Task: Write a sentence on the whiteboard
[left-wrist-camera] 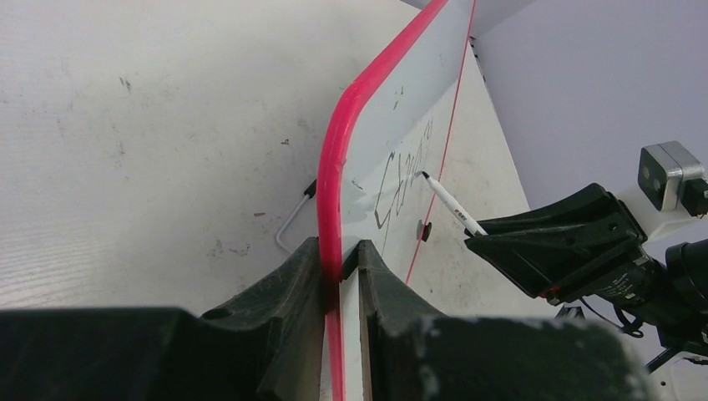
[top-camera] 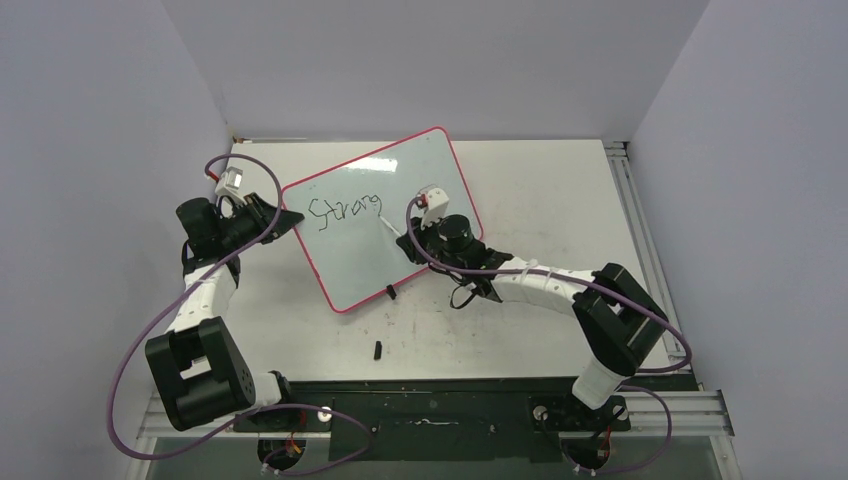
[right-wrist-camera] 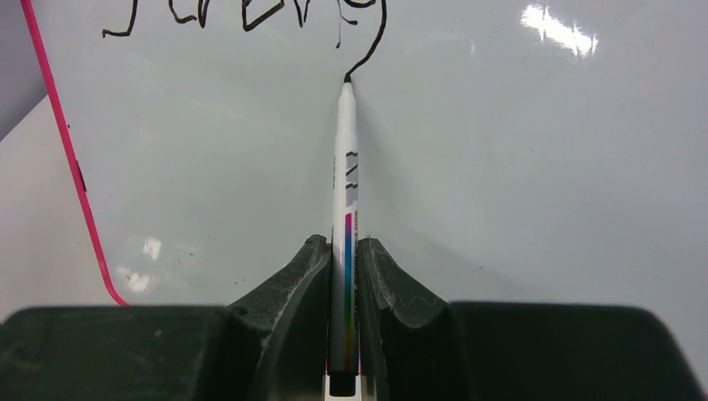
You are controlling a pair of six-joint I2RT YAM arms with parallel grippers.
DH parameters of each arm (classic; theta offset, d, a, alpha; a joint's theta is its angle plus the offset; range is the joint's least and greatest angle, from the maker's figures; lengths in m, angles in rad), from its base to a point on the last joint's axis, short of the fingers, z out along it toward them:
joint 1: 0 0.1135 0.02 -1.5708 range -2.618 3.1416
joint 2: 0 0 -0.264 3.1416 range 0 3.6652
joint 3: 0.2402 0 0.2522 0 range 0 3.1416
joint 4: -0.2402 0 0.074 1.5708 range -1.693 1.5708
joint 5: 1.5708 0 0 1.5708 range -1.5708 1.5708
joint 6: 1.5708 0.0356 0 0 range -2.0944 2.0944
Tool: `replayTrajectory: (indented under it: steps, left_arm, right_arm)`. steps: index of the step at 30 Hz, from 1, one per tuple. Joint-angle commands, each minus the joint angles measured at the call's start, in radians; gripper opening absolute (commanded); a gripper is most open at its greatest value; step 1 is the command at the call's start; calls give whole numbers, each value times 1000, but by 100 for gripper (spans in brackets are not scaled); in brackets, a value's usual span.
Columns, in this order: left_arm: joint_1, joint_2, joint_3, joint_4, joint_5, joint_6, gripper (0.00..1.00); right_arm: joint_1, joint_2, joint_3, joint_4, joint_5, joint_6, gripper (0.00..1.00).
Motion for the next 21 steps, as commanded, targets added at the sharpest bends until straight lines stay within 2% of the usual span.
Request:
replayTrajectory:
  steps: [1,8,12,16,21]
  left_arm:
    - [5,-24,17,43,-15,19,11]
    - [5,-24,17,42,-19,19,11]
    - [5,-24,18,23,-25,35,12]
    - [5,-27,18,-5,-29,60,17]
    - [2,-49,8,-31,-34,82,28]
  right_arm:
    - [26,-49,-10,13,22,-3,5]
    - [47,-38,32,45,35,-5,5]
    - [56,-86,46,61,49,-7,5]
    - [57,-160,41,52,69,-25,5]
    - [55,-246,25,5,102,-58,5]
